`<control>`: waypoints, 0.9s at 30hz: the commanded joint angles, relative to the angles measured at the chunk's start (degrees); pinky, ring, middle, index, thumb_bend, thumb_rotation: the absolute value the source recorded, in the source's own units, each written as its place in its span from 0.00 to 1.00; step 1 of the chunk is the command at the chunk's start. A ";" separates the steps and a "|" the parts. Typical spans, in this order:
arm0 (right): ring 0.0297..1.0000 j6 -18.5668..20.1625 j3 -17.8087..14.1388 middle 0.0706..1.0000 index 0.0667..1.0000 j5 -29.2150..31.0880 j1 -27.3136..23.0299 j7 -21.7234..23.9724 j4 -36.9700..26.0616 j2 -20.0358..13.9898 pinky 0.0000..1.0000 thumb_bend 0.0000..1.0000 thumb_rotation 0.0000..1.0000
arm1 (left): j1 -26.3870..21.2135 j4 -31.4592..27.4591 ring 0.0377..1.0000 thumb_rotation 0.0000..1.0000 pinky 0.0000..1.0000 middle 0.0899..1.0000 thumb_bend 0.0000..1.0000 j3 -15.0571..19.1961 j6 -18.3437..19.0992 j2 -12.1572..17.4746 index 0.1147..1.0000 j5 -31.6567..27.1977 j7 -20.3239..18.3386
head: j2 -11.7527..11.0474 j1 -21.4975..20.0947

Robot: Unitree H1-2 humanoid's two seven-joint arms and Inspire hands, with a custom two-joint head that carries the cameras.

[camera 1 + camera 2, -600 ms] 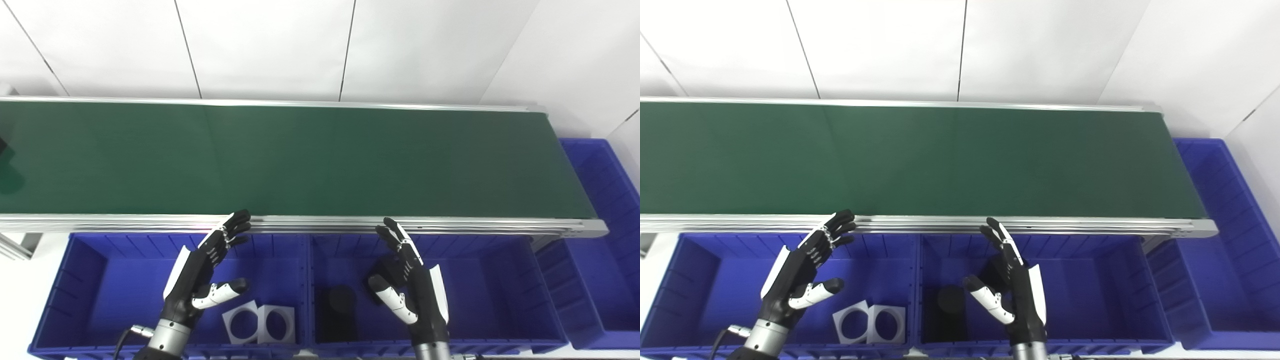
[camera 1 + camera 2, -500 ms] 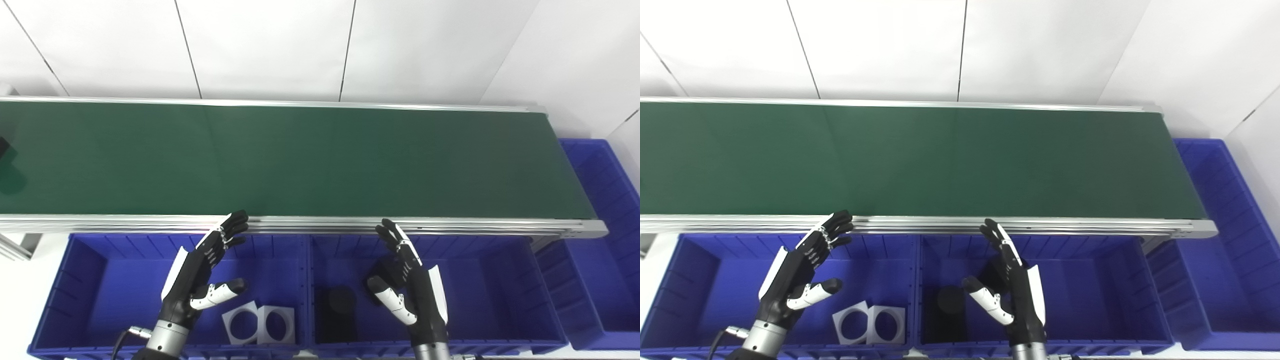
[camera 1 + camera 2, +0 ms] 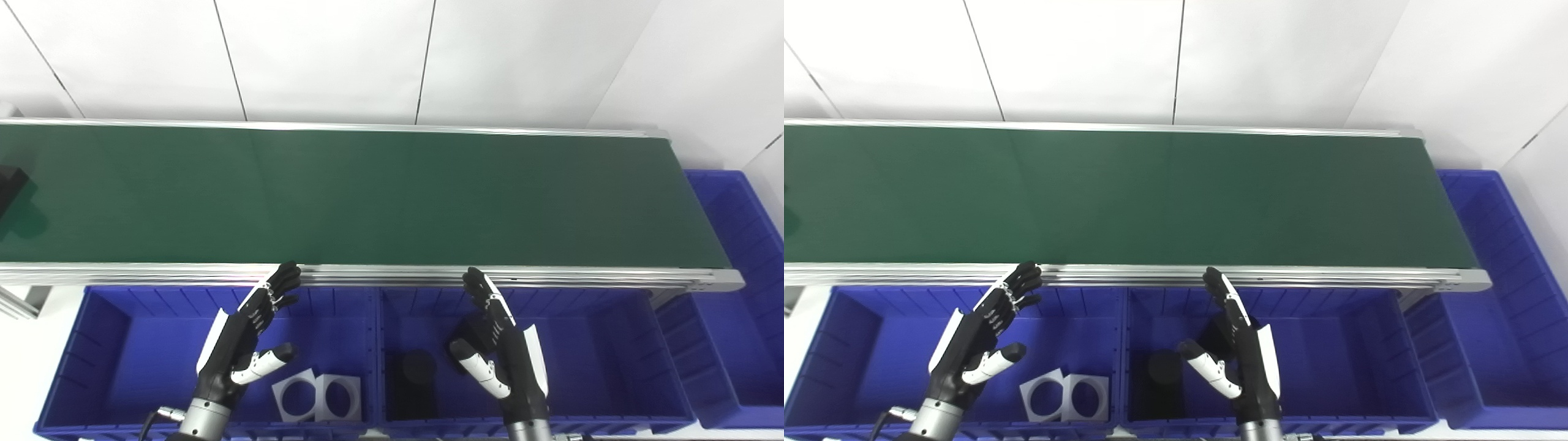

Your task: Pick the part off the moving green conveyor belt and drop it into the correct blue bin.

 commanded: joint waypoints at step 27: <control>0.94 -2.86 -0.14 0.93 0.94 4.56 -0.02 3.05 -0.78 1.11 0.95 0.76 1.00 | 0.43 -1.28 0.94 1.00 0.92 0.96 0.78 3.68 -1.89 -3.11 0.95 -4.51 -8.05 | -0.02 0.92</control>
